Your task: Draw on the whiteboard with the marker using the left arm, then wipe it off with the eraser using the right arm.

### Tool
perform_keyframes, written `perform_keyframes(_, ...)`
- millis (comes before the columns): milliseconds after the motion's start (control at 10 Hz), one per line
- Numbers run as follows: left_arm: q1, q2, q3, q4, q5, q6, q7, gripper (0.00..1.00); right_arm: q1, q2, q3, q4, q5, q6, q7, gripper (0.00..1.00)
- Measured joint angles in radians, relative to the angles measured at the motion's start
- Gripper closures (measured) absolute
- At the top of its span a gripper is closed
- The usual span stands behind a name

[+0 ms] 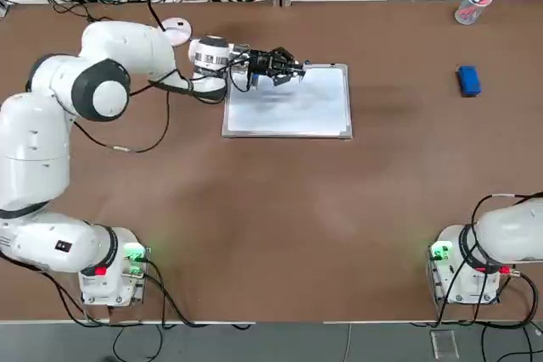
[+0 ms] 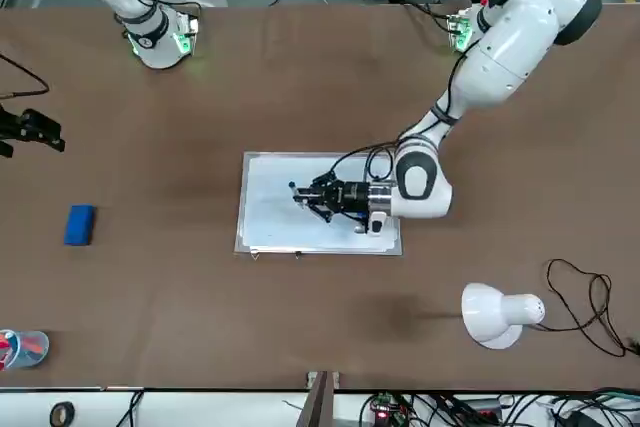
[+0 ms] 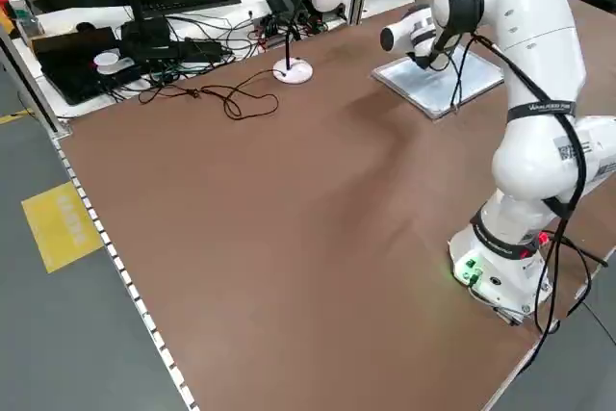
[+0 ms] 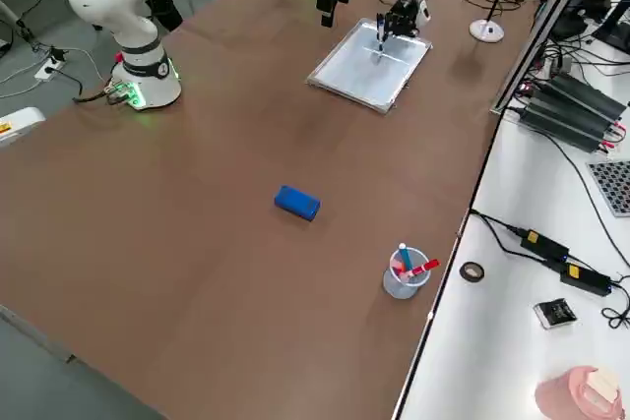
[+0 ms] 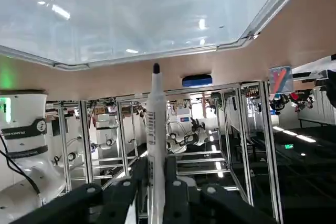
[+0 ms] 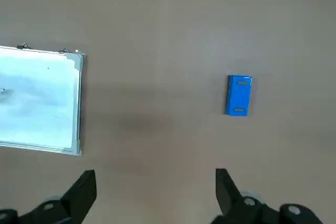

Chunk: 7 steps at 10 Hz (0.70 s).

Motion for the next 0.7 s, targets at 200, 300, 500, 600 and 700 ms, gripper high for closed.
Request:
perform_keyframes(200,-0.017,0.006,0.0,0.001,-0.025,0.0,0.016,0.83,0.0,0.0,0.0,0.001,0.0,0.0,0.0,0.0)
perform_keyframes(300,-0.023,0.009,0.0,0.001,-0.033,0.0,0.021,0.83,0.001,0.0,0.001,0.001,0.0,0.0,0.0,0.0)
perform_keyframes(500,-0.03,0.012,0.0,0.001,-0.042,0.0,0.024,0.83,0.001,0.0,0.001,0.001,0.0,0.0,-0.001,0.0)
perform_keyframes(600,-0.035,0.015,0.0,0.001,-0.045,0.0,0.024,0.83,0.001,0.0,0.001,0.001,0.0,0.001,-0.001,0.0)
perform_keyframes(700,-0.039,0.018,0.0,0.001,-0.047,0.0,0.027,0.83,0.001,0.0,0.001,0.002,0.0,0.001,-0.001,0.0)
